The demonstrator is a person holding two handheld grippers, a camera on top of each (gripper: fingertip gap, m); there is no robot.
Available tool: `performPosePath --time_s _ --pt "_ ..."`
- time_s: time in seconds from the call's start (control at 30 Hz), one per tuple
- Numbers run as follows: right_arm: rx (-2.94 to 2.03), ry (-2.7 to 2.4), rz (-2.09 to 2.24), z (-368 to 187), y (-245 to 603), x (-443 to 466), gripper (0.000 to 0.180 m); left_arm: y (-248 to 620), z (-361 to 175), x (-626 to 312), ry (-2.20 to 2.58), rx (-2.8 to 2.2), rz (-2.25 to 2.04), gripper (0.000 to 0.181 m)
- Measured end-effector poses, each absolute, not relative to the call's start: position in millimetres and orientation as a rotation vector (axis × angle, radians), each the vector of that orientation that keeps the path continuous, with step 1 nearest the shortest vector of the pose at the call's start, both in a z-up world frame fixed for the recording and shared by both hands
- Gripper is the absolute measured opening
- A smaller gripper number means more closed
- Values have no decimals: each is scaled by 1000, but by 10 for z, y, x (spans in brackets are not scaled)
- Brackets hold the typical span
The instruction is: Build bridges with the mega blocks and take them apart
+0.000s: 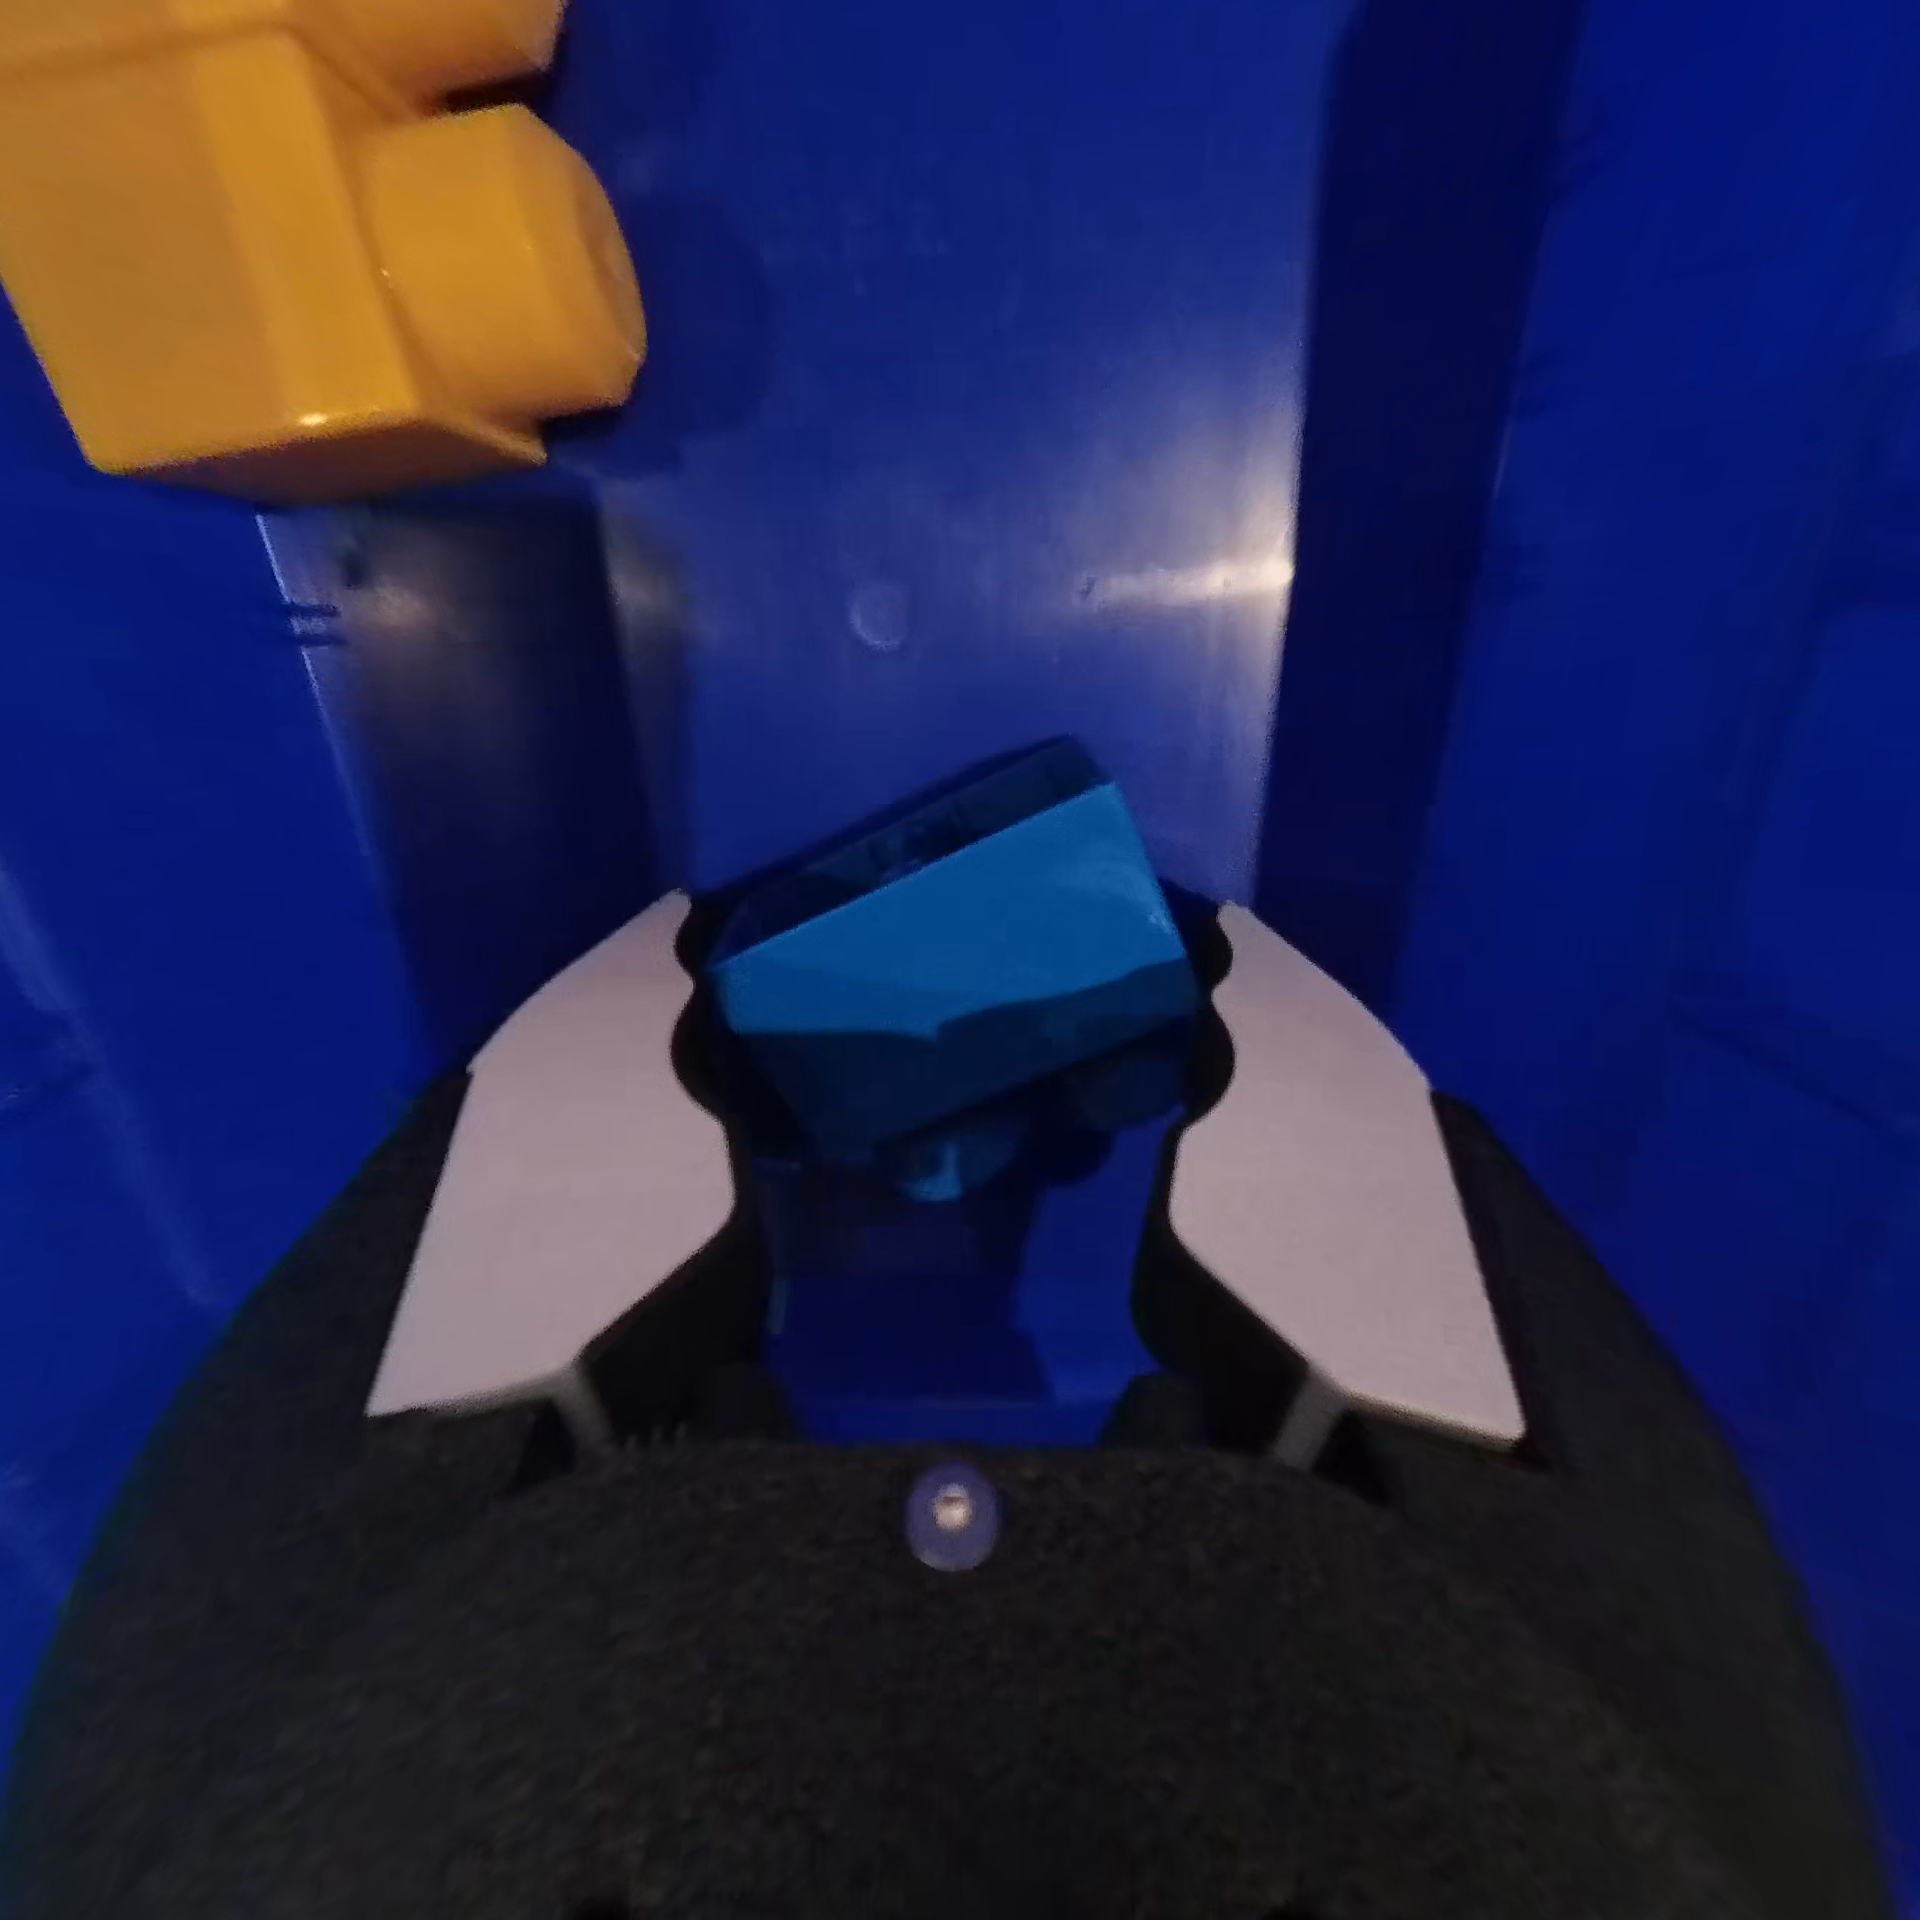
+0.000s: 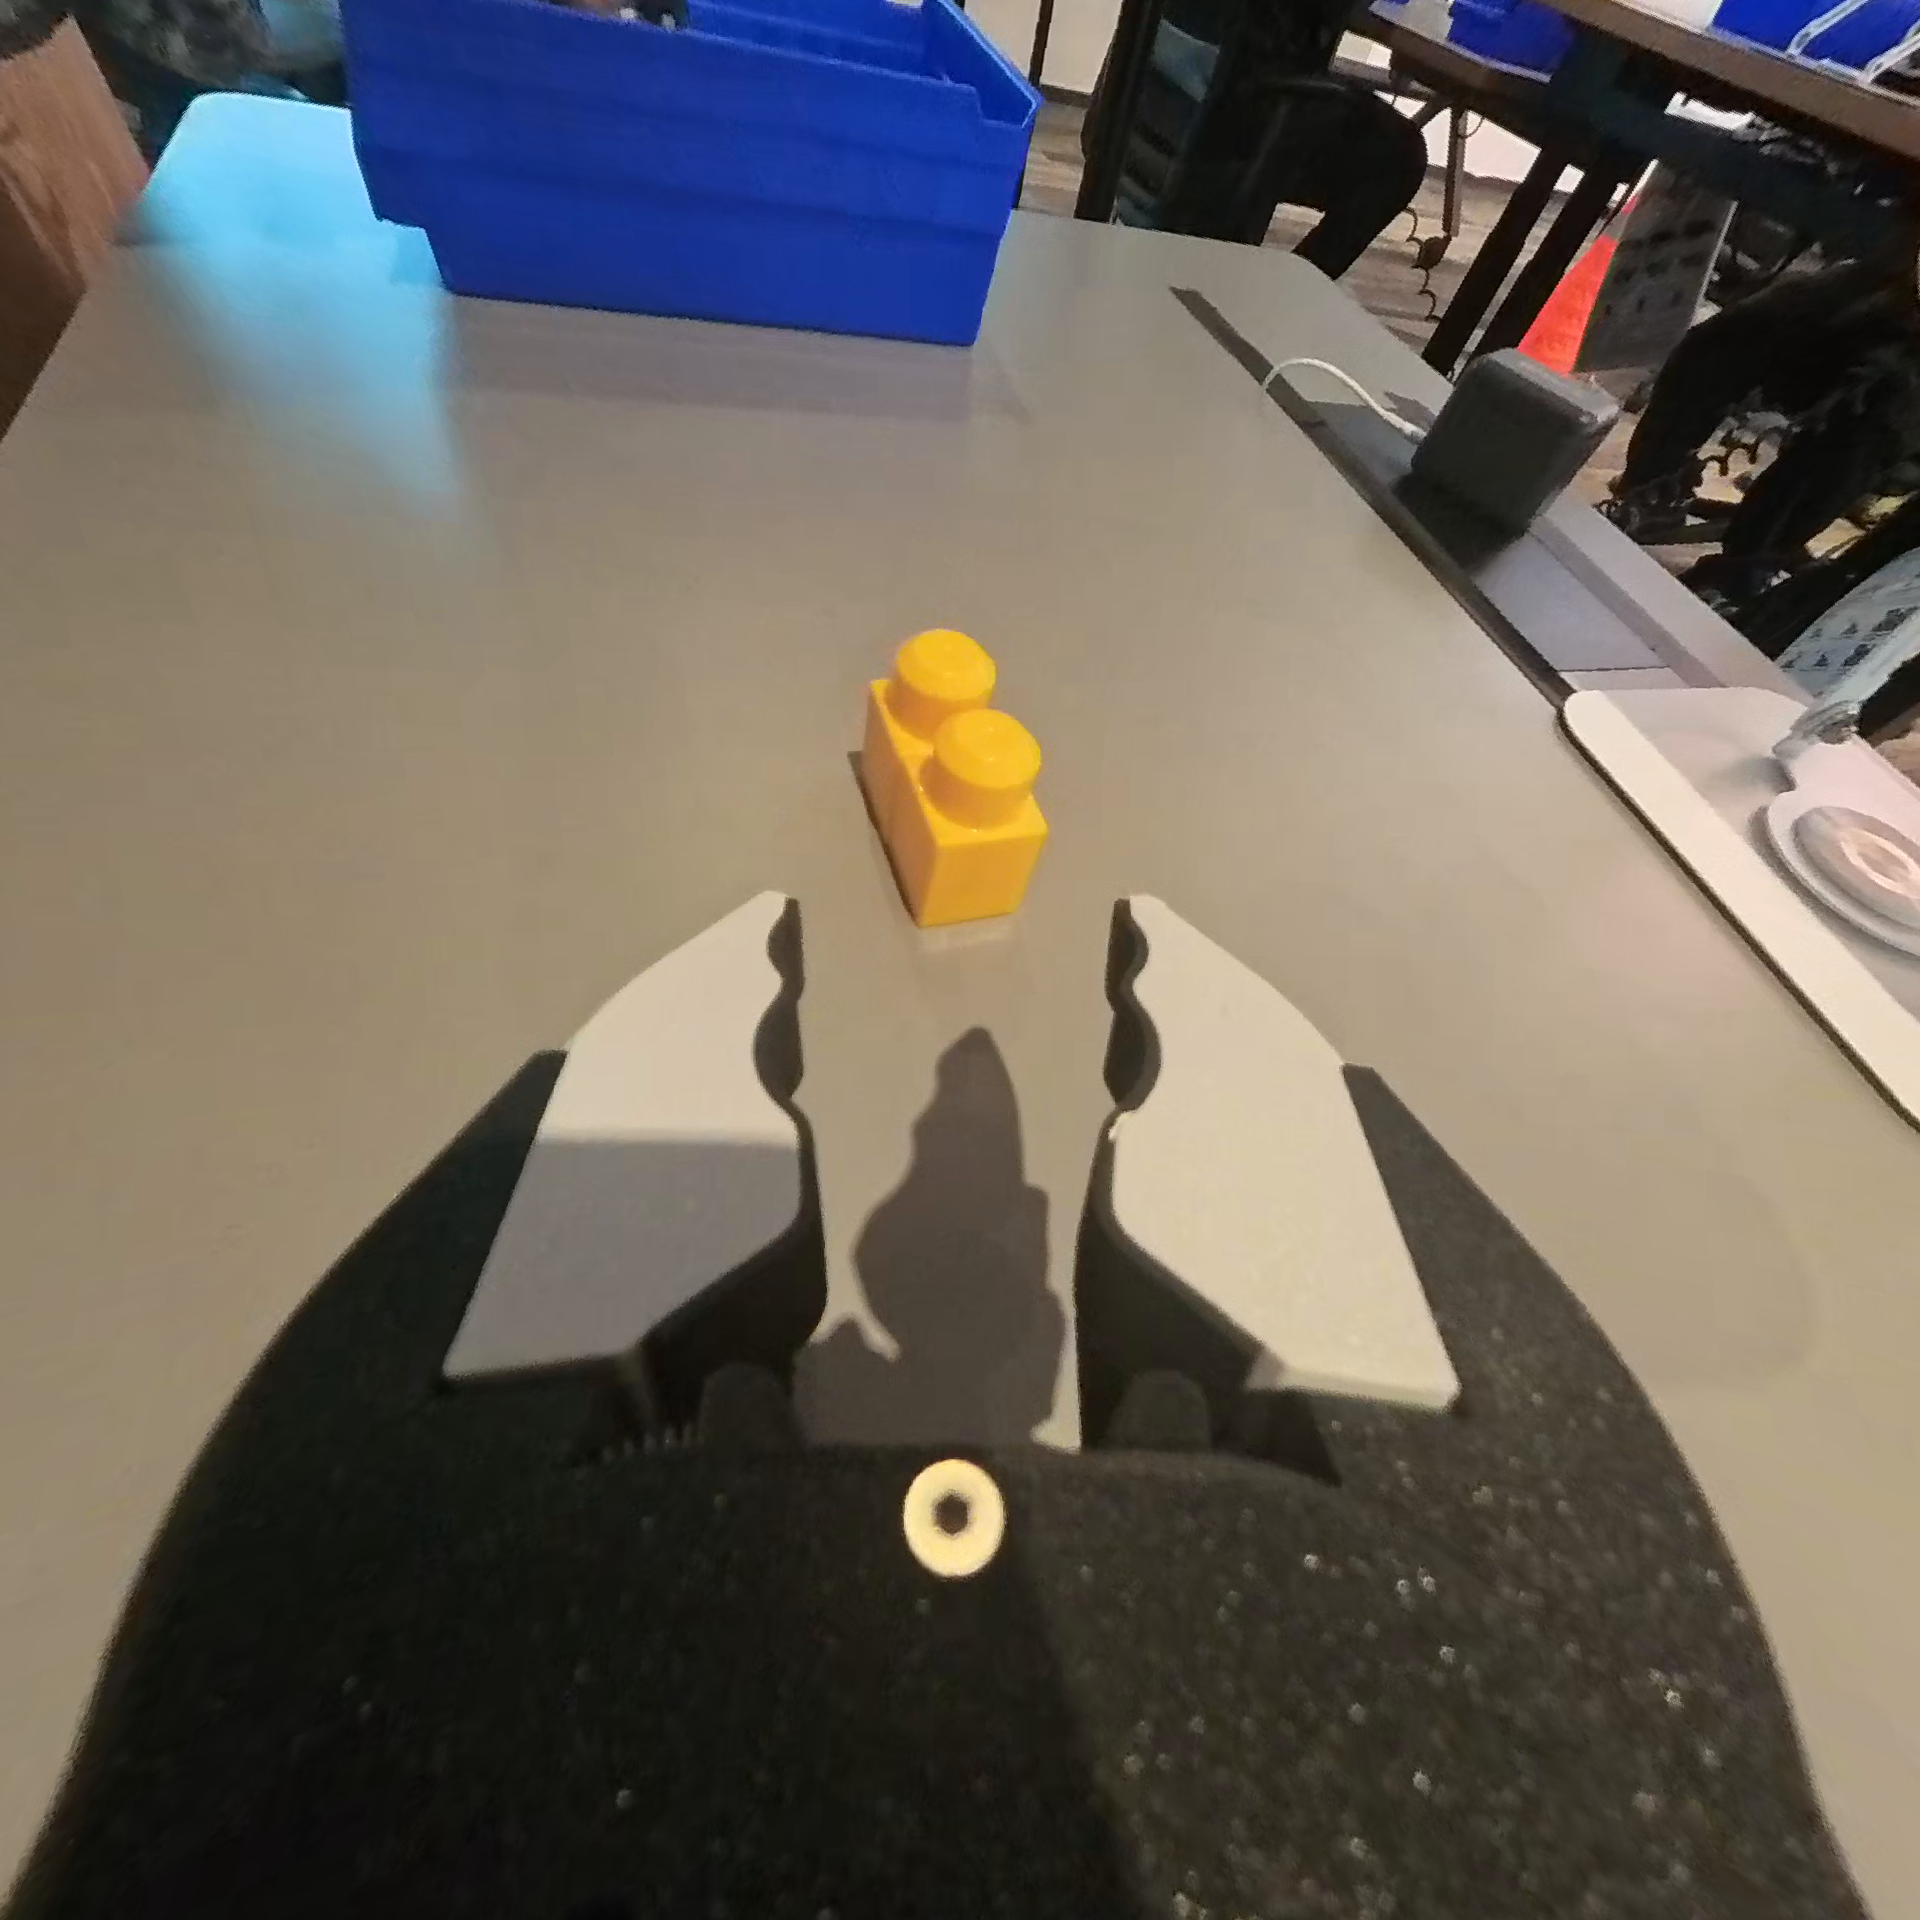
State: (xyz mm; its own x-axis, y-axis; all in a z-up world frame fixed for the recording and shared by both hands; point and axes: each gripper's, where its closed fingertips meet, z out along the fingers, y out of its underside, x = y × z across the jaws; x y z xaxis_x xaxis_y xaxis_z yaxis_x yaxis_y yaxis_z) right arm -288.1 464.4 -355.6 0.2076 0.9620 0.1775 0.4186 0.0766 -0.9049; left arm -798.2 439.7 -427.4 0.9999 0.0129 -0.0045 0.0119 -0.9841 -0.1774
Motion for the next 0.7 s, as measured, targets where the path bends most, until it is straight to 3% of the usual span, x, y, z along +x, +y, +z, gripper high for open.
performPosePath --time_s 0.2,0.47,0.7 --pt "-1501 -1349 701 -3521 4667 -2852 55 4491 -4088 -8009 2 -2843 -90 88" --pt "-1514 -1351 696 -3555 4685 -2855 55 4682 -3232 -7967 112 -2553 -77 88" --pt "-1603 -1234 753 -3514 4797 -2797 57 4875 -2578 -6837 625 -2322 1 87"
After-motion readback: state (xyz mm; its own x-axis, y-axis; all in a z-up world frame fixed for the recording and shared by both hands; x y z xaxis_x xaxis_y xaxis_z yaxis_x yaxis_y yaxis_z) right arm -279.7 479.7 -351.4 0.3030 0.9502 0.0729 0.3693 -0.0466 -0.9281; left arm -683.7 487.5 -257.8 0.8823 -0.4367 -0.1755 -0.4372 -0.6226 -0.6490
